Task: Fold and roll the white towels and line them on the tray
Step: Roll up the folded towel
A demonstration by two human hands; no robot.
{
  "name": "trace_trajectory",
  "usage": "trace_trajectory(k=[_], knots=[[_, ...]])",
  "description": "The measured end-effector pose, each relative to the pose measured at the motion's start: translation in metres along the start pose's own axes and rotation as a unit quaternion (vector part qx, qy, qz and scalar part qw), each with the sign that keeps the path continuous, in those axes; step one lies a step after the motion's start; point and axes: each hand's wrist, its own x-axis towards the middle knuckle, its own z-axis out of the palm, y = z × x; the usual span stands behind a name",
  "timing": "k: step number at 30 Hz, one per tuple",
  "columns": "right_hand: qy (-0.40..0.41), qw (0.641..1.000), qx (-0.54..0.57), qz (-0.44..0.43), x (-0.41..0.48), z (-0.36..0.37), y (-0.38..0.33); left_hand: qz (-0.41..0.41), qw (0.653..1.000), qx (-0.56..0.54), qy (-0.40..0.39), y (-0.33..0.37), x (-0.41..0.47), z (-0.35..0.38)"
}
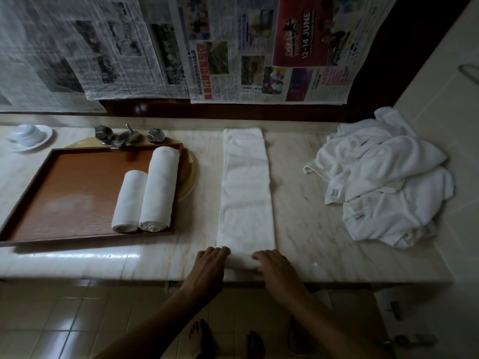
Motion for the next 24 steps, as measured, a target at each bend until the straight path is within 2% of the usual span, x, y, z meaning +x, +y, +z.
trace_trajectory(k=[2,5,8,11,14,17,21,24], knots=[[-0.015,0.998,0.056,0.037,-0.003,-0.003,0.005,-0.029,0.997,-0.070,-0.002,-0.003,-0.003,-0.004],[-0.005,0.995,0.090,0.040,-0.003,-0.004,0.008,-0.080,0.984,-0.158,-0.001,-0.005,-0.003,-0.011],[0.058,0.998,0.013,0.033,-0.002,0.009,0.008,-0.144,0.969,-0.199,0.000,-0.002,0.004,-0.019],[0.115,0.991,-0.062,-0.015,-0.014,0.020,-0.004,-0.166,0.964,-0.206,-0.006,-0.001,0.010,-0.025],[0.116,0.987,-0.112,-0.028,-0.026,0.030,-0.016,-0.180,0.962,-0.205,0.005,0.001,0.013,-0.027],[0.084,0.988,-0.126,-0.015,-0.030,0.034,-0.017,-0.150,0.980,-0.094,0.087,0.010,0.005,-0.014],[0.082,0.987,-0.132,-0.030,-0.026,0.039,-0.008,-0.012,0.998,0.052,0.033,0.037,-0.011,0.024],[0.066,0.985,-0.153,-0.049,-0.018,0.035,-0.001,0.009,0.993,0.119,0.015,0.037,-0.008,0.036]])
